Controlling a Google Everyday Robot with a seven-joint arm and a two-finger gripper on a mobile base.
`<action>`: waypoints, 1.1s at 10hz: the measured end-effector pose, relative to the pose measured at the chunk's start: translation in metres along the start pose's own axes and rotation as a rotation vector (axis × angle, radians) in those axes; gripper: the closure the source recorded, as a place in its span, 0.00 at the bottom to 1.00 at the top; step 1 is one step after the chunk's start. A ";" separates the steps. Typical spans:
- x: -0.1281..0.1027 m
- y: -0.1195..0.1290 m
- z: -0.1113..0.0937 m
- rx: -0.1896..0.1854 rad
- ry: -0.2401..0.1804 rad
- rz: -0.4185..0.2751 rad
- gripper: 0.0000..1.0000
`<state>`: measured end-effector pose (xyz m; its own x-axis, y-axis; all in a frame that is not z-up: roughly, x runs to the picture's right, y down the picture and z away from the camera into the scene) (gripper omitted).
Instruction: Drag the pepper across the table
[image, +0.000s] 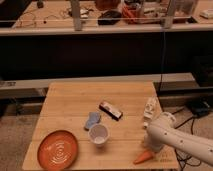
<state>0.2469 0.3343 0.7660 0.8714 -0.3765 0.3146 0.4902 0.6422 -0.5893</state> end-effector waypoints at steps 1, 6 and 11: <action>0.001 0.000 0.002 0.000 0.000 0.005 0.40; 0.001 -0.004 0.000 0.003 0.002 0.008 0.54; 0.001 -0.002 -0.003 0.000 0.002 0.009 0.54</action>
<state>0.2470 0.3303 0.7654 0.8755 -0.3723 0.3081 0.4827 0.6453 -0.5921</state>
